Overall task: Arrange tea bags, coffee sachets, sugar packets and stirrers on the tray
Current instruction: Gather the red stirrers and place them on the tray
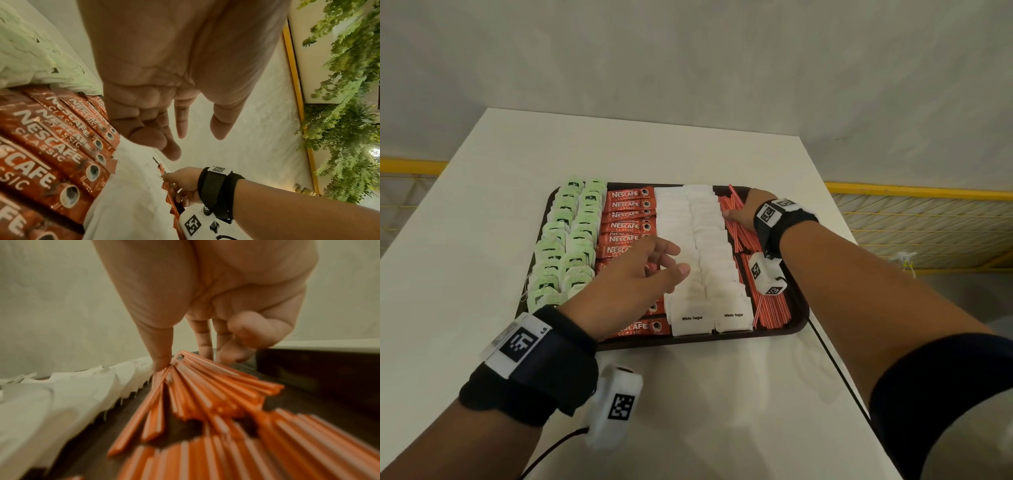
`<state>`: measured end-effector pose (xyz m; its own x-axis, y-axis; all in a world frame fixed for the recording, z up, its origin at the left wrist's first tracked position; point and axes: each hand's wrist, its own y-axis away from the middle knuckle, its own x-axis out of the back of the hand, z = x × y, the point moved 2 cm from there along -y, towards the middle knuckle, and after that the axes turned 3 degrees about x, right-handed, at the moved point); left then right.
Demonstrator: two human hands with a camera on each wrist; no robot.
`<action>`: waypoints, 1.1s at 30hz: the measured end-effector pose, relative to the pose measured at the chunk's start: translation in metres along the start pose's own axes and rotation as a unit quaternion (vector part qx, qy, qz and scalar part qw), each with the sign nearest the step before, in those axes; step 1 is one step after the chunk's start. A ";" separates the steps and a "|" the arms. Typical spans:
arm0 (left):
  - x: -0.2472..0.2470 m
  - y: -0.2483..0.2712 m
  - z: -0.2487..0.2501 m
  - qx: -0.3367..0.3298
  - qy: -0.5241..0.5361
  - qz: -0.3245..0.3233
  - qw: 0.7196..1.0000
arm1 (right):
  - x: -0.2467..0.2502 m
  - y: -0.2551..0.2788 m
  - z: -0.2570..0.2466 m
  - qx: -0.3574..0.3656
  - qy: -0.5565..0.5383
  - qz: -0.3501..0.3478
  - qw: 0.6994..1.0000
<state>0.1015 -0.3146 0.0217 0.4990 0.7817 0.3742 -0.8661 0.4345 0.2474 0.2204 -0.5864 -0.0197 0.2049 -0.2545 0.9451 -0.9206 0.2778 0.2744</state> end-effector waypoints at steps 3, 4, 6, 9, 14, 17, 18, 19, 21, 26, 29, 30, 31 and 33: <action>-0.002 0.003 -0.001 0.004 0.010 -0.001 1.000 | -0.001 0.005 0.003 -0.003 0.017 0.007 1.000; -0.002 0.004 -0.002 0.005 0.011 0.000 1.000 | -0.001 0.006 0.004 -0.008 0.018 0.010 1.000; -0.003 0.006 -0.001 0.007 0.011 0.002 1.000 | -0.002 0.008 0.006 -0.012 0.016 0.017 1.000; -0.002 0.008 -0.001 0.008 0.009 0.002 1.000 | -0.002 0.010 0.008 -0.019 0.013 0.024 0.999; 0.000 0.010 0.000 0.010 -0.002 0.002 1.000 | 0.001 0.012 0.010 -0.037 0.014 0.027 0.999; -0.001 0.010 -0.001 0.006 0.000 0.004 1.000 | -0.001 0.013 0.010 -0.022 0.033 0.019 0.999; -0.001 0.011 -0.001 0.005 0.001 0.005 1.000 | -0.002 0.012 0.011 -0.020 0.036 0.020 0.999; -0.002 0.011 -0.001 0.005 0.001 0.004 1.000 | -0.003 0.012 0.012 -0.018 0.033 0.021 0.999; -0.004 0.012 -0.001 0.004 0.002 0.003 1.000 | -0.004 0.013 0.014 -0.019 0.015 0.027 0.999; 0.008 0.019 -0.004 -0.004 -0.038 0.040 0.998 | 0.001 0.032 0.019 -0.050 -0.039 0.046 0.997; 0.026 0.018 -0.012 -0.015 -0.095 0.094 0.991 | -0.001 0.054 0.020 -0.051 -0.039 0.055 0.996; 0.033 0.016 -0.015 -0.019 -0.113 0.116 0.987 | -0.002 0.062 0.021 -0.052 -0.039 0.067 0.996; 0.039 0.015 -0.021 -0.016 -0.138 0.140 0.980 | -0.005 0.071 0.021 -0.056 -0.040 0.081 0.994; 0.053 0.014 -0.036 0.009 -0.213 0.190 0.958 | -0.010 0.089 0.022 -0.070 -0.046 0.099 0.992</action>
<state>0.1147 -0.2516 0.0128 0.1183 0.6269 0.7701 -0.9890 0.1434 0.0352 0.1292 -0.5794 -0.0083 -0.0130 -0.2642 0.9644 -0.8833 0.4551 0.1128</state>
